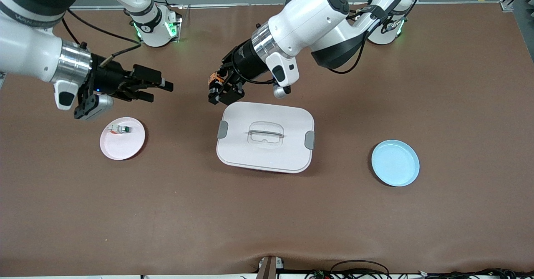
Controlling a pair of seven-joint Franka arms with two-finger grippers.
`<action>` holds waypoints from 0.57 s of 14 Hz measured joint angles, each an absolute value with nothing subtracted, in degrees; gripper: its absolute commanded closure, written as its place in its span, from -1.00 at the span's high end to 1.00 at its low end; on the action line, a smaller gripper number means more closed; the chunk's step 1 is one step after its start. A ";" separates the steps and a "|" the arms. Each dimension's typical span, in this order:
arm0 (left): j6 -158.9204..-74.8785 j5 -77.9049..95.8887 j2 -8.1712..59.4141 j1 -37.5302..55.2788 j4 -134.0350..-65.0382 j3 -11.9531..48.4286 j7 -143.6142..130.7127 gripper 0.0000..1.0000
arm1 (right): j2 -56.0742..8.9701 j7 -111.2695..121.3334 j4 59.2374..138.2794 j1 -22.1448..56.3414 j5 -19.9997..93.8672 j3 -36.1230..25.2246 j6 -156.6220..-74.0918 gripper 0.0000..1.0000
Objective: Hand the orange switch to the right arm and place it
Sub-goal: 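Reach the right gripper toward the orange switch held by the left gripper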
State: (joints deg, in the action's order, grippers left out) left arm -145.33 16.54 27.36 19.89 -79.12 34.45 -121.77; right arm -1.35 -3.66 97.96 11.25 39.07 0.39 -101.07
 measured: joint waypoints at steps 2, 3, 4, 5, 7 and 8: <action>-145.33 16.53 27.37 19.89 -79.12 34.38 -121.77 -0.54 | -0.15 -6.36 98.19 13.21 39.09 0.40 -103.05 1.00; -145.33 16.52 27.37 19.89 -79.12 34.37 -121.77 -0.53 | 0.22 -7.56 98.25 14.11 39.10 0.41 -104.03 1.00; -145.36 16.52 27.37 19.89 -79.12 34.37 -121.77 -0.53 | 0.52 -8.85 98.30 15.01 39.11 0.40 -105.10 1.00; -145.38 16.51 27.37 19.89 -79.11 34.36 -121.77 -0.53 | 0.78 -10.23 98.40 16.03 39.12 0.41 -106.45 1.00; -145.39 16.51 27.37 19.88 -79.11 34.31 -121.77 -0.53 | 1.21 -12.21 98.95 18.39 39.13 0.44 -109.87 1.00; -145.39 16.46 27.37 19.87 -79.11 34.28 -121.77 -0.53 | 1.34 -12.78 99.31 19.46 39.13 0.43 -111.40 1.00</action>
State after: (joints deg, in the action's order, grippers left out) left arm -145.39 16.46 27.37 19.87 -79.11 34.28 -121.77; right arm 1.34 -12.78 99.31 19.46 39.13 0.43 -111.40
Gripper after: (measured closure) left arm 0.278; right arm 0.000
